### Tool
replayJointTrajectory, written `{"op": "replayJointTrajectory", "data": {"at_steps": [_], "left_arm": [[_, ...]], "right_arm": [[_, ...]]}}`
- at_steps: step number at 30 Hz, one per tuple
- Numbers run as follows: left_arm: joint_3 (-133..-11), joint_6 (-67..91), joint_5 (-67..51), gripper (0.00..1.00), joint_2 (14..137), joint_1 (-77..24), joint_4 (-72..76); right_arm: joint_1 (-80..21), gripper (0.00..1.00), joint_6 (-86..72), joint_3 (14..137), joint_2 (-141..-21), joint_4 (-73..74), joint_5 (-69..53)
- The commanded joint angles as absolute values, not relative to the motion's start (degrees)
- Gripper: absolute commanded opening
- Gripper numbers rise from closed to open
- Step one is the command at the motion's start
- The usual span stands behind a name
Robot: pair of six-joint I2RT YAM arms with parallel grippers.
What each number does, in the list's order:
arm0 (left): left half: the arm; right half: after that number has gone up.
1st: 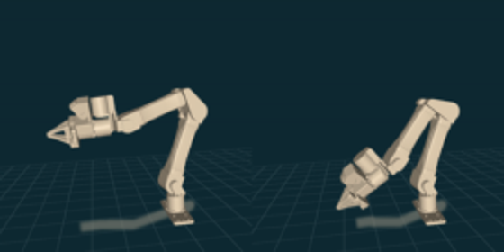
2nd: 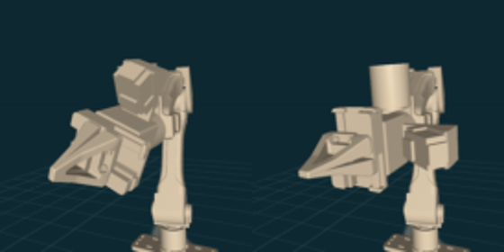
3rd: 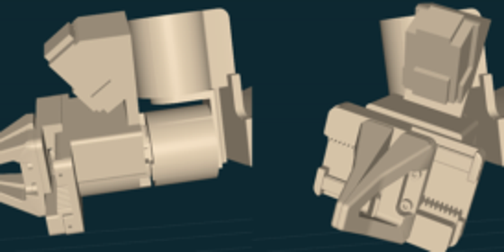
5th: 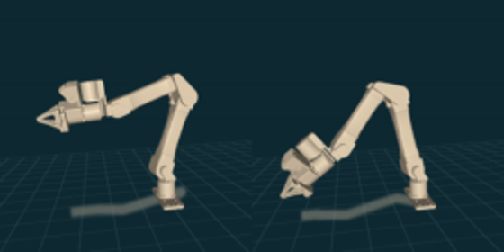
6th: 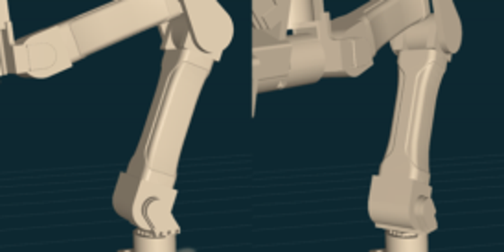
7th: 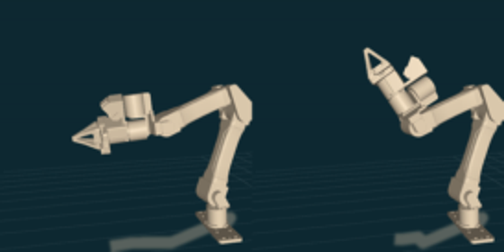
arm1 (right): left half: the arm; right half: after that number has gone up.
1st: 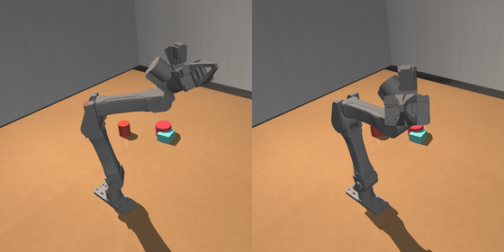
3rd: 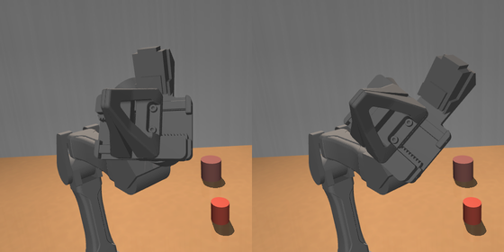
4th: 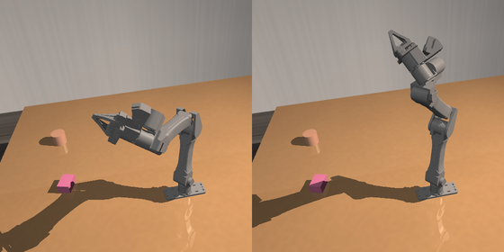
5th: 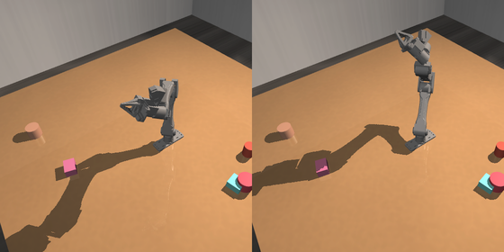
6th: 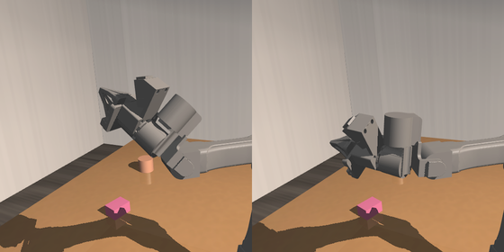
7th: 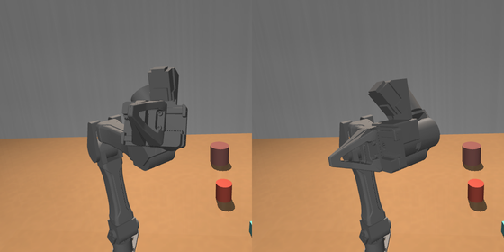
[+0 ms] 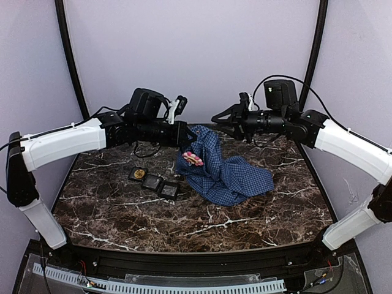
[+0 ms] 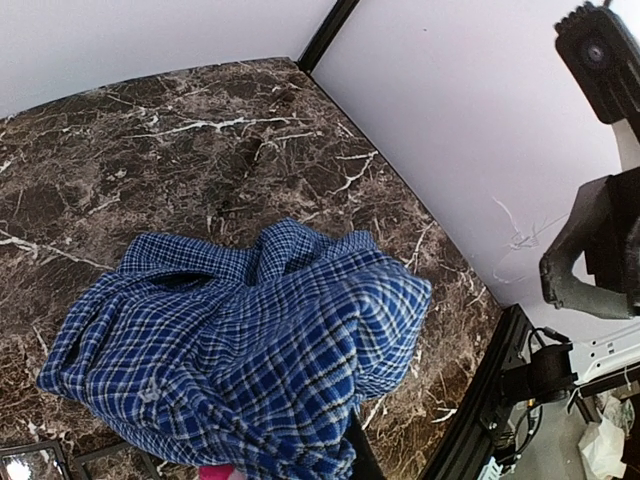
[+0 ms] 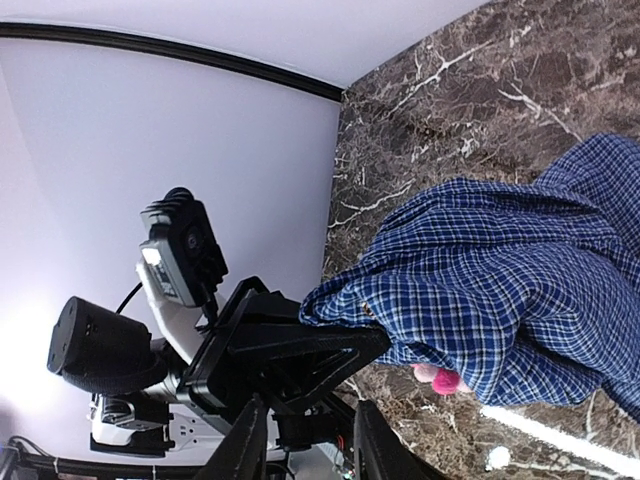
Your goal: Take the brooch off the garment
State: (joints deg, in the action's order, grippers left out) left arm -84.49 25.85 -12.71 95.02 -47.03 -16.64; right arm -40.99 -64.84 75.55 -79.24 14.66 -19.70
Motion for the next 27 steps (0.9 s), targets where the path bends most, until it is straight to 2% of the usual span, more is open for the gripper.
{"op": "replayJointTrajectory", "data": {"at_steps": [1, 27], "left_arm": [[-86.69, 21.57, -9.54, 0.01, 93.85, -48.35, -21.24], [-86.84, 19.87, -6.6, 0.01, 92.44, -51.32, -23.12]], "right_arm": [[-41.97, 0.28, -67.85, 76.08, -81.47, 12.8, -23.12], [-44.39, 0.2, -68.06, 76.77, -86.45, 13.17, -23.38]]}}
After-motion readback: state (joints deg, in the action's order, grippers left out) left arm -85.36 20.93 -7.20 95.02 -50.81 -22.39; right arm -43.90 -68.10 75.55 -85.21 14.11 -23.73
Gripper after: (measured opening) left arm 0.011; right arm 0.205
